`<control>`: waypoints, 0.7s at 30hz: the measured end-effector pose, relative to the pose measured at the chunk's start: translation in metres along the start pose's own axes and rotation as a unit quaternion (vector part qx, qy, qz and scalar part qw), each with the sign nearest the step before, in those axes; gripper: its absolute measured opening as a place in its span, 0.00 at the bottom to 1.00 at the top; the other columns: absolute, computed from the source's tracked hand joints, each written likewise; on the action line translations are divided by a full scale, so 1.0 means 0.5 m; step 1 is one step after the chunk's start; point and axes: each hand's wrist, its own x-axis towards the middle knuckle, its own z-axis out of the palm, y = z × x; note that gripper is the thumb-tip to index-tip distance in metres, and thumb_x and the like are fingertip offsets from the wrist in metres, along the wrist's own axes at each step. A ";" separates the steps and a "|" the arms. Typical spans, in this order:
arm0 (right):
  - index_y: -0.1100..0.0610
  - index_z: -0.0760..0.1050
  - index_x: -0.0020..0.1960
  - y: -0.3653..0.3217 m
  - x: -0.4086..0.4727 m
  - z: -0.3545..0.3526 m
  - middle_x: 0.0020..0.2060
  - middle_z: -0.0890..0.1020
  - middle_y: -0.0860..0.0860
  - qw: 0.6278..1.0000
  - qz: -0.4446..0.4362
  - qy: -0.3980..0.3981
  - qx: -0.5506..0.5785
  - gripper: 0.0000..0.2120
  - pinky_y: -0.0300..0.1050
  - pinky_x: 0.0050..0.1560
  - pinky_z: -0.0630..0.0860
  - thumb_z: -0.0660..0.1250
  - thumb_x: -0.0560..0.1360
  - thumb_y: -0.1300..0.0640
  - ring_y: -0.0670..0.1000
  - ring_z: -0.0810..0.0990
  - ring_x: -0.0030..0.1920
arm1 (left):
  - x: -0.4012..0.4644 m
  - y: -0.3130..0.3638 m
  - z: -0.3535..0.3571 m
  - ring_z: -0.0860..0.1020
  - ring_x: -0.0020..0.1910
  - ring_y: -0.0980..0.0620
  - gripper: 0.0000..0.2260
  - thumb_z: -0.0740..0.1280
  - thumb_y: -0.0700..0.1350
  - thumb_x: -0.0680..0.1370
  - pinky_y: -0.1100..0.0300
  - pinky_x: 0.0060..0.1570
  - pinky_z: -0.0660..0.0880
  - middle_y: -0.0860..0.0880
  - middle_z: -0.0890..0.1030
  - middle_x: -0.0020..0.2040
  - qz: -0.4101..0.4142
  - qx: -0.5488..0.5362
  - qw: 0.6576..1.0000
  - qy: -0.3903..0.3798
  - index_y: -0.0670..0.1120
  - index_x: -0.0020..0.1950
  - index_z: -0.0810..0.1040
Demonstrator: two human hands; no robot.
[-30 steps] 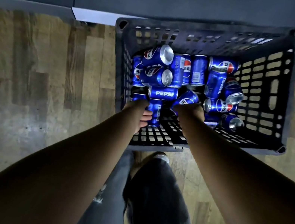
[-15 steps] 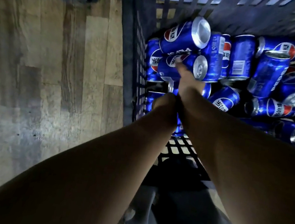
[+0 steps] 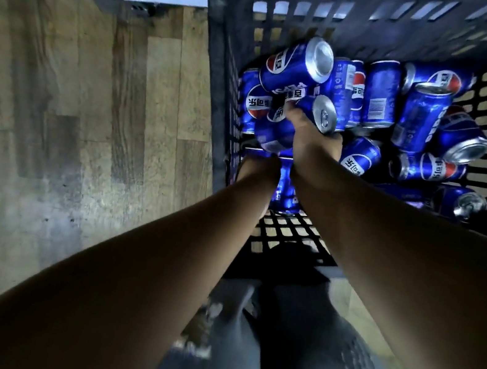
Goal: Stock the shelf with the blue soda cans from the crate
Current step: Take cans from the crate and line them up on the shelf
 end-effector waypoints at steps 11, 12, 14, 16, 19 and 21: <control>0.53 0.76 0.58 -0.118 -0.318 -0.158 0.50 0.83 0.50 0.994 -0.078 0.018 -0.075 0.35 0.42 0.49 0.75 0.78 0.56 0.38 0.50 0.80 0.49 | -0.323 0.042 -0.115 0.71 0.35 0.49 0.14 0.58 0.43 0.78 0.60 0.38 0.67 0.42 0.76 0.41 0.051 0.154 0.987 -0.009 0.38 0.59 0.76; 0.53 0.76 0.58 -0.136 -0.353 -0.174 0.50 0.82 0.50 0.993 -0.087 0.019 -0.077 0.35 0.42 0.50 0.75 0.77 0.56 0.38 0.50 0.80 0.50 | -0.358 0.059 -0.123 0.69 0.32 0.50 0.14 0.58 0.43 0.78 0.61 0.34 0.65 0.41 0.76 0.39 0.060 0.156 0.986 -0.012 0.37 0.59 0.75; 0.53 0.75 0.59 -0.172 -0.424 -0.209 0.51 0.81 0.48 0.991 -0.106 0.019 -0.084 0.33 0.42 0.53 0.75 0.78 0.59 0.40 0.49 0.79 0.52 | -0.437 0.099 -0.137 0.71 0.33 0.51 0.10 0.58 0.42 0.79 0.61 0.32 0.66 0.39 0.77 0.42 0.092 0.172 0.981 -0.019 0.39 0.53 0.76; 0.53 0.74 0.61 -0.208 -0.491 -0.247 0.54 0.80 0.48 0.985 -0.131 0.013 -0.110 0.33 0.41 0.55 0.74 0.77 0.61 0.40 0.50 0.78 0.54 | -0.515 0.142 -0.149 0.76 0.41 0.47 0.11 0.60 0.44 0.80 0.59 0.36 0.70 0.38 0.79 0.49 0.121 0.190 0.974 -0.022 0.38 0.57 0.75; 0.52 0.75 0.60 -0.258 -0.592 -0.299 0.54 0.80 0.48 0.969 -0.191 -0.001 -0.158 0.30 0.41 0.54 0.74 0.76 0.63 0.40 0.50 0.78 0.54 | -0.626 0.202 -0.177 0.78 0.45 0.44 0.18 0.67 0.45 0.76 0.62 0.33 0.67 0.36 0.79 0.52 0.168 0.196 0.966 -0.001 0.35 0.61 0.75; 0.53 0.78 0.57 -0.293 -0.654 -0.330 0.50 0.82 0.50 0.956 -0.225 -0.008 -0.190 0.29 0.45 0.51 0.77 0.76 0.62 0.38 0.51 0.80 0.50 | -0.696 0.236 -0.191 0.78 0.48 0.43 0.18 0.68 0.41 0.73 0.60 0.37 0.68 0.37 0.79 0.54 0.193 0.190 0.962 -0.015 0.37 0.62 0.73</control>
